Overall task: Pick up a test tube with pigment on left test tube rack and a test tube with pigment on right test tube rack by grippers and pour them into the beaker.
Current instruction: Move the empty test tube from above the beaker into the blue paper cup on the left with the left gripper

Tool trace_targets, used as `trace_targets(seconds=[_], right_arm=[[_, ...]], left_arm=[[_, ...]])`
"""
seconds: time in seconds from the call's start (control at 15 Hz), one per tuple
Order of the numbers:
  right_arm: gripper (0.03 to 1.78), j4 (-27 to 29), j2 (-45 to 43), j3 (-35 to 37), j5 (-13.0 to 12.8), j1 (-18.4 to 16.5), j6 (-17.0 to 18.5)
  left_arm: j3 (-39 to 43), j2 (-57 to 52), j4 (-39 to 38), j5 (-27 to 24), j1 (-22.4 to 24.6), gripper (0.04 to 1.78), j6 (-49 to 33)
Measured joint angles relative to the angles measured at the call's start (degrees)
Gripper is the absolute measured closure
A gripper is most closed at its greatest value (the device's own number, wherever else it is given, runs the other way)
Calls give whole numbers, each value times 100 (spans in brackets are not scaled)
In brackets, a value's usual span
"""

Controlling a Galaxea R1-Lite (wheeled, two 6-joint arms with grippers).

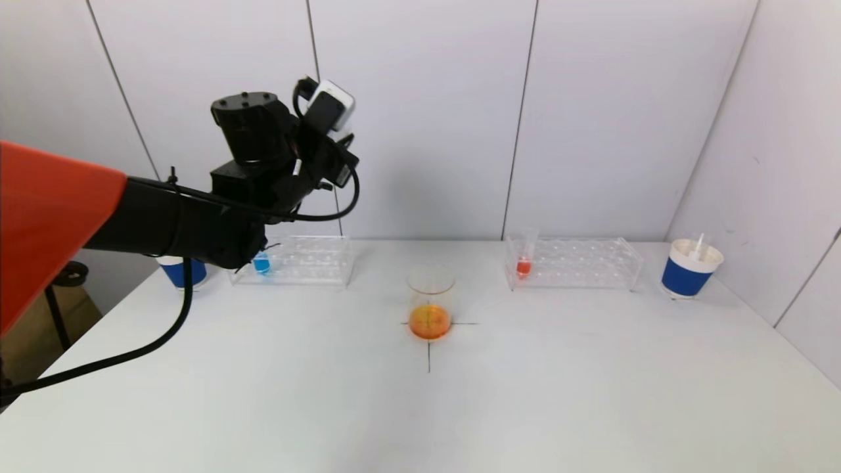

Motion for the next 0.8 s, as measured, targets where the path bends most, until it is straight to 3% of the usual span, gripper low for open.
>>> trace_targets(seconds=[0.13,0.33,0.53,0.8], right_arm=[[5,0,0,0,0,0,0],[5,-2,0,0,0,0,0],[5,0,0,0,0,0,-2],[5,-2,0,0,0,0,0]], left_arm=[[-50,-261,235,989,334,138,-589],[-77,-568,461,1843,911,138,-1193],[-28,-708,478,2193,1560,138,-1668],[234,-667,494,2180,2438,138,-1985]])
